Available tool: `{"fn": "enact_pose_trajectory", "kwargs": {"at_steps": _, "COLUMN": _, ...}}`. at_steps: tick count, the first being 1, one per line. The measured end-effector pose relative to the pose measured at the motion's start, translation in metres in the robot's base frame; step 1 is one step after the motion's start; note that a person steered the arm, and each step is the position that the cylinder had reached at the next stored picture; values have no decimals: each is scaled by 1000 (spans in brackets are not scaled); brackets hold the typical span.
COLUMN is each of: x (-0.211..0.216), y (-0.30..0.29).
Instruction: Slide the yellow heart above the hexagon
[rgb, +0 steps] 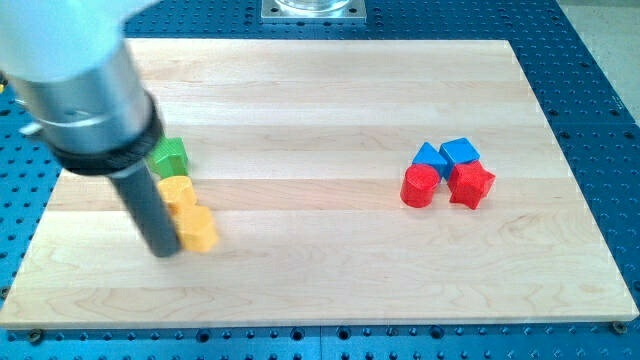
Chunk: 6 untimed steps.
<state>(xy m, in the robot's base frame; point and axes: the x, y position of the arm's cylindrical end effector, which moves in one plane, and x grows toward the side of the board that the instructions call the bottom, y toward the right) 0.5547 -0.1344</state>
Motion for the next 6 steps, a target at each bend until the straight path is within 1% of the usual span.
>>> {"fn": "enact_pose_trajectory", "kwargs": {"at_steps": 1, "x": 15, "y": -13}}
{"fn": "enact_pose_trajectory", "kwargs": {"at_steps": 2, "x": -10, "y": -56}}
{"fn": "enact_pose_trajectory", "kwargs": {"at_steps": 3, "x": -54, "y": -38}}
{"fn": "enact_pose_trajectory", "kwargs": {"at_steps": 4, "x": -58, "y": 11}}
{"fn": "enact_pose_trajectory", "kwargs": {"at_steps": 5, "x": -58, "y": 46}}
{"fn": "enact_pose_trajectory", "kwargs": {"at_steps": 6, "x": -36, "y": 35}}
